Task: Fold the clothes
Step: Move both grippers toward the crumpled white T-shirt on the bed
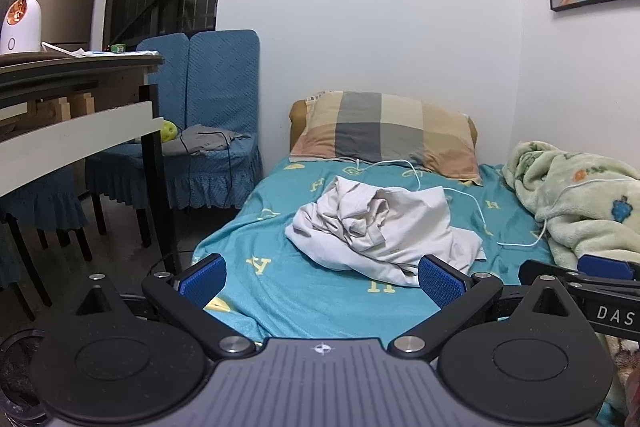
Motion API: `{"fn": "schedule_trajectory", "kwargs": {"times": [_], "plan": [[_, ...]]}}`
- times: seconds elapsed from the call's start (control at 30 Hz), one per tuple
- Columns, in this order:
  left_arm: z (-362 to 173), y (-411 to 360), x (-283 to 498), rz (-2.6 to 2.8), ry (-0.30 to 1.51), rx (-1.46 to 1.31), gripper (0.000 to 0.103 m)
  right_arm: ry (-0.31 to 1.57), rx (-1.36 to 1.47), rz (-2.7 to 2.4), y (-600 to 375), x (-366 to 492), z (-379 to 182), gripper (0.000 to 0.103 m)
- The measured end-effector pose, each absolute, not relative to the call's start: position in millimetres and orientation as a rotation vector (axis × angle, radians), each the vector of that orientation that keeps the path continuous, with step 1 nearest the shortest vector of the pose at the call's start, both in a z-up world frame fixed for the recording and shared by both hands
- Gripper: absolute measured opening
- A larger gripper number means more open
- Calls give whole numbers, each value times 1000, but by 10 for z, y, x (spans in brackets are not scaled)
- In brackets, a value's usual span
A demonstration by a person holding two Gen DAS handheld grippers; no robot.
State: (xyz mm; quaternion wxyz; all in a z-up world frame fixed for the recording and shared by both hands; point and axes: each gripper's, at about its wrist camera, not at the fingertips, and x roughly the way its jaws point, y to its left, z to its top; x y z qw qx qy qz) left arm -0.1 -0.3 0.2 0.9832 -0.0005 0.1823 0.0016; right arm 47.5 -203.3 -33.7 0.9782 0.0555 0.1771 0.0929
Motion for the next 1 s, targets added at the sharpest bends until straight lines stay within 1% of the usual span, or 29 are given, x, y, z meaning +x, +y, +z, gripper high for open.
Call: {"fn": "schedule_trajectory", "kwargs": {"times": [0.2, 1.0], "plan": [[-28, -124, -56, 1, 352, 21, 103, 338, 111, 175, -2066, 405, -309, 86], [-15, -45, -46, -15, 357, 6, 103, 352, 101, 163, -2066, 411, -318, 86]]}}
